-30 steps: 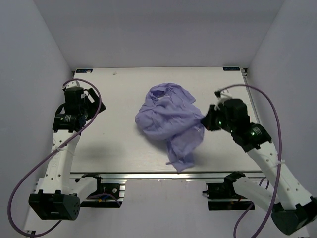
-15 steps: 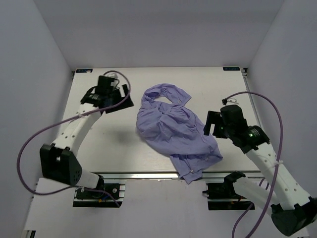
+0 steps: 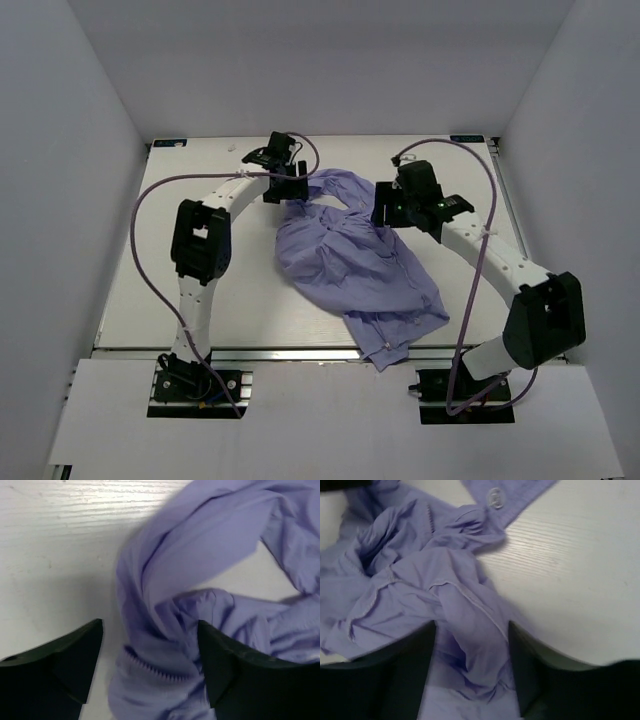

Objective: Zip up the jacket

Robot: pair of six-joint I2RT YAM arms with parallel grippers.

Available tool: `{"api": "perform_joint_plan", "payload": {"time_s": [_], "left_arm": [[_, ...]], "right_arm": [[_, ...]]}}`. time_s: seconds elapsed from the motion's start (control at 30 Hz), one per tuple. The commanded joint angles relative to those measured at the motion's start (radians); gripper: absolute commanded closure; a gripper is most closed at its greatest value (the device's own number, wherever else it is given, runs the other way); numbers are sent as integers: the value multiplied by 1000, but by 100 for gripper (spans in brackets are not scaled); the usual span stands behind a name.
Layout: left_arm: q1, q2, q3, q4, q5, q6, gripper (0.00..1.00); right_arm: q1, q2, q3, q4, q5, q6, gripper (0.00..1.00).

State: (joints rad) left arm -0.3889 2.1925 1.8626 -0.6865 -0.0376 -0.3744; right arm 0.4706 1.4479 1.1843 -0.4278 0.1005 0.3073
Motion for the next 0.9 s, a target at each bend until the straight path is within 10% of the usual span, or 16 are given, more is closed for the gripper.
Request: {"api": "perform_joint_plan", "payload": {"time_s": [0.0, 0.07, 0.17, 0.2, 0.27, 0.37, 0.67, 0.87], "left_arm": [[-1, 50, 117, -4, 25, 17, 23], [-1, 93, 136, 18, 38, 15, 29], [-1, 118, 145, 39, 70, 11, 54], [-1, 118, 141, 38, 70, 6, 78], [-1, 107, 124, 31, 18, -15, 100], [-1, 29, 25, 59, -53, -34, 100], [12, -261, -258, 47, -278, -133, 100], [21, -425, -456, 88, -285, -149, 100]], "right_arm": [[2, 32, -44, 152, -276, -14, 52], [51, 31, -75, 158, -352, -34, 57], [187, -39, -185, 153, -346, -82, 94], [225, -58, -249, 149, -355, -91, 100], [346, -118, -322, 141, -363, -88, 100], [468, -153, -443, 117, -319, -21, 100], [507, -381, -427, 61, -110, 62, 70], [502, -434, -279, -12, 161, 48, 26]]}}
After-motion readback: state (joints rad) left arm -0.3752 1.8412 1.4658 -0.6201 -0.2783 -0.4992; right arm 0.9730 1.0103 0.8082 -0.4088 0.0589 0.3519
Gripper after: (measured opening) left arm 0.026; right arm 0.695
